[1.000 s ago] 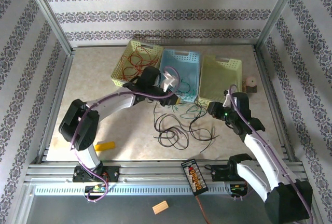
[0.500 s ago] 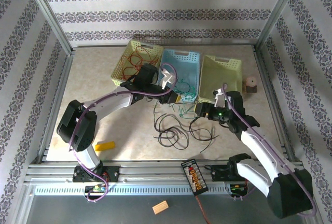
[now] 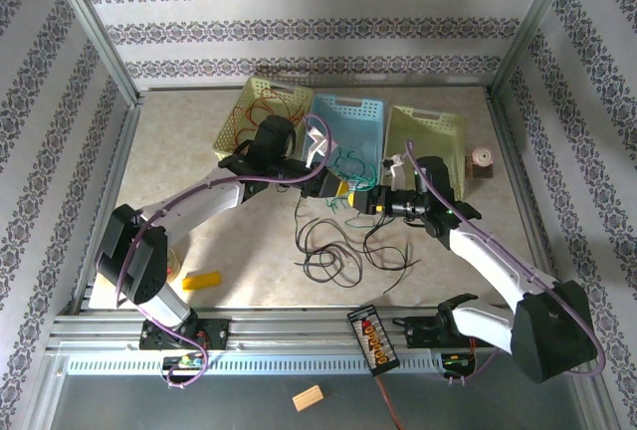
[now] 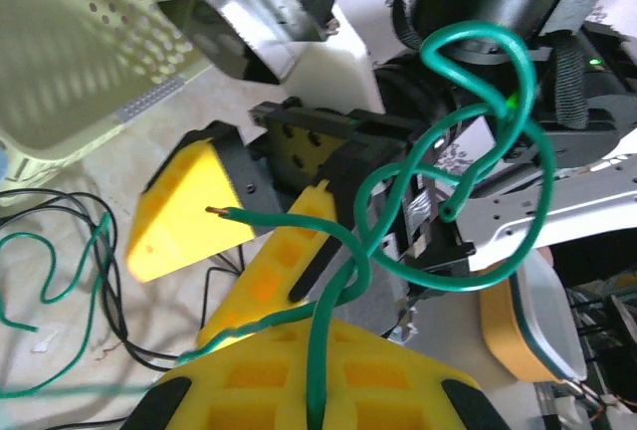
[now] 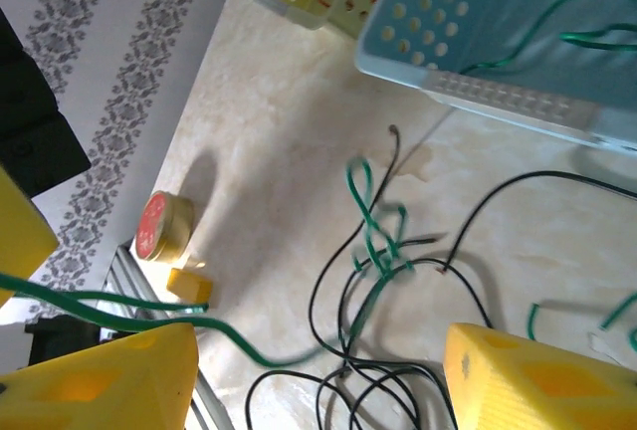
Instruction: Untangle the cables
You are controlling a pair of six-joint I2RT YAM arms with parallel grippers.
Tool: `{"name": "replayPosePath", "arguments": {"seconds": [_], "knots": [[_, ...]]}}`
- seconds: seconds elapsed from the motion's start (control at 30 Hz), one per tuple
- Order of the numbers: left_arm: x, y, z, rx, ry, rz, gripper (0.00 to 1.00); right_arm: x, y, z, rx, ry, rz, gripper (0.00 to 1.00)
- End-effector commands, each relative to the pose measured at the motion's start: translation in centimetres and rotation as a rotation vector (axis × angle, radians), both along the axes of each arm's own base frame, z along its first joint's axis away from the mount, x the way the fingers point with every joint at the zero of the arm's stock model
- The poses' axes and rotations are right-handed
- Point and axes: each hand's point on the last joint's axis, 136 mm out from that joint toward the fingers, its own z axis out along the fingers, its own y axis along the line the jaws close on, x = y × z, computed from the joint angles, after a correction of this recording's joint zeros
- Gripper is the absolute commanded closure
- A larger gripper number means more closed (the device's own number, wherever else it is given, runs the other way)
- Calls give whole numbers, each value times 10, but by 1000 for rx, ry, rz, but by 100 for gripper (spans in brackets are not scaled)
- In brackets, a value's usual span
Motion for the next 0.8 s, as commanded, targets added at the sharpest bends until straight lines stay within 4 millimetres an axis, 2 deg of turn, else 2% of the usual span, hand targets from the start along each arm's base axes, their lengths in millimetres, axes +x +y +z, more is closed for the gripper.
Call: {"name": "replayPosePath", "arguments": {"seconds": [0.0,0.1,0.23,0.37,0.53,0.77], "knots": [[-10,-3,21,-54,0,-49,100,5,15,20,36,-85,68,34],[-10,-3,26,-70,-1,-47,100,4,24,28,69,-91,103,35],[-10,-3,28,-74,-12,-47,100,-12,43,36,108,-99,217,36],[-7,-4,25,-62,-11,-43,100,-22,46,34,130,-70,266,37],[-9,-4,29,-66,-8,-52,100,-12,34,31,100,-87,182,39],[-13,-2,30,-64,-6,-56,100,24,-9,25,15,-132,-82,37]]}}
